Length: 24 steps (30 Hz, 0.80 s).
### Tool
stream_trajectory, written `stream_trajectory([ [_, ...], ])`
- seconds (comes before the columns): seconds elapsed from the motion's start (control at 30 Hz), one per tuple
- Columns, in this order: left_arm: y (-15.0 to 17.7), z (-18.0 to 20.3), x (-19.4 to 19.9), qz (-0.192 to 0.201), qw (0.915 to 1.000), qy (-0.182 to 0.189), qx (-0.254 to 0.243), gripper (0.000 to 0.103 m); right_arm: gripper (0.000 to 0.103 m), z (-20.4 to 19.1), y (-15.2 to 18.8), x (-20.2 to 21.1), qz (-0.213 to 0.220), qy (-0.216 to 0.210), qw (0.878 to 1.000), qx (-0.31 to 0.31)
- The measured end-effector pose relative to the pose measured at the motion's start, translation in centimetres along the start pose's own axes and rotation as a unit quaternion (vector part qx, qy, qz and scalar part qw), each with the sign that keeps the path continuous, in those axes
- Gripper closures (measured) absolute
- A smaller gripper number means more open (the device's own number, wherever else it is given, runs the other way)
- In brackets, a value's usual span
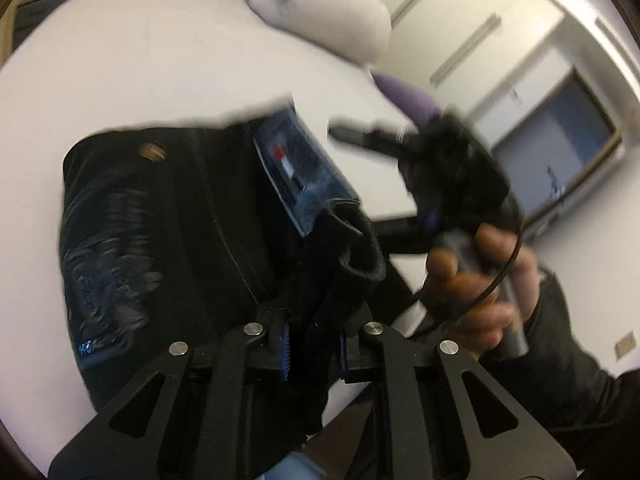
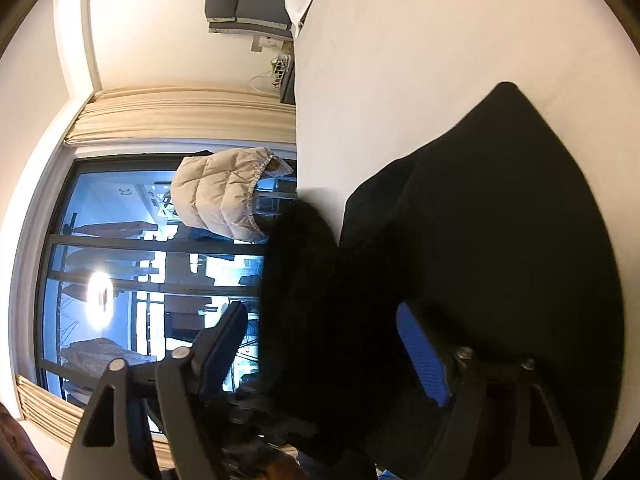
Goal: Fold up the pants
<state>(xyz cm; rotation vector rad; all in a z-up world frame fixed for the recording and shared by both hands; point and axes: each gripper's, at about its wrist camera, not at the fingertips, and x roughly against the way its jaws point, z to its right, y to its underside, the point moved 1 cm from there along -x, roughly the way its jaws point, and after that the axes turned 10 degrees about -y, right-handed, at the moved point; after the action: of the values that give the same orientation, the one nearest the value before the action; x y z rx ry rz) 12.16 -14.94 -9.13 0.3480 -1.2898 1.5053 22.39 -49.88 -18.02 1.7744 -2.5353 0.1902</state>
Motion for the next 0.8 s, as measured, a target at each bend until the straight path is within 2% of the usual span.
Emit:
stream_trajectory([
  [0.03, -0.2, 0.4, -0.7, -0.007, 0.9999, -0.004, -0.007, 0.088, 0.017, 0.1, 0.2, 0.1, -0.002, 0.0, 1.0, 0.001],
  [0.2, -2.1, 1.9, -2.1, -0.007, 0.9992, -0.024, -0.032, 0.088, 0.017, 0.4, 1.0, -0.1, -0.01, -0.006, 1.0, -0.004],
  [0.3, -2.6, 2.8, -2.2, -0.002, 0.9968, -0.043, -0.067, 0.088, 0.019, 0.4, 1.1, -0.3, -0.016, 0.025, 1.0, 0.003],
  [0.37, -2.5, 3.6, -2.5, -0.001, 0.9944, -0.055, -0.09, 0.088, 0.033, 0.3, 0.8, -1.2, -0.035, 0.072, 0.997, 0.015],
  [0.43, -2.1, 4.1, -2.4, 0.0, 0.9928, -0.063, -0.102, 0.088, 0.054, 0.6, 0.7, -1.8, -0.051, 0.103, 0.993, 0.021],
  [0.47, -2.3, 4.4, -2.7, -0.001, 0.992, -0.067, -0.107, 0.088, 0.058, 0.7, 0.7, -1.8, -0.051, 0.108, 0.993, 0.024],
  [0.5, -2.5, 4.7, -3.1, -0.002, 0.9915, -0.069, -0.11, 0.088, 0.07, 0.7, 0.5, -1.6, -0.049, 0.11, 0.992, 0.026],
  [0.53, -2.6, 5.0, -3.3, -0.004, 0.9911, -0.07, -0.113, 0.088, 0.078, 0.6, 0.5, -1.3, -0.045, 0.115, 0.992, 0.03],
  [0.67, -2.3, 5.7, -3.0, -0.011, 0.9897, -0.071, -0.124, 0.088, 0.083, 0.2, 0.5, -0.5, -0.038, 0.135, 0.988, 0.057],
  [0.8, -3.8, 7.6, -4.3, -0.007, 0.9892, -0.064, -0.131, 0.088, 0.085, -1.1, -0.5, 0.1, -0.032, 0.145, 0.985, 0.083],
])
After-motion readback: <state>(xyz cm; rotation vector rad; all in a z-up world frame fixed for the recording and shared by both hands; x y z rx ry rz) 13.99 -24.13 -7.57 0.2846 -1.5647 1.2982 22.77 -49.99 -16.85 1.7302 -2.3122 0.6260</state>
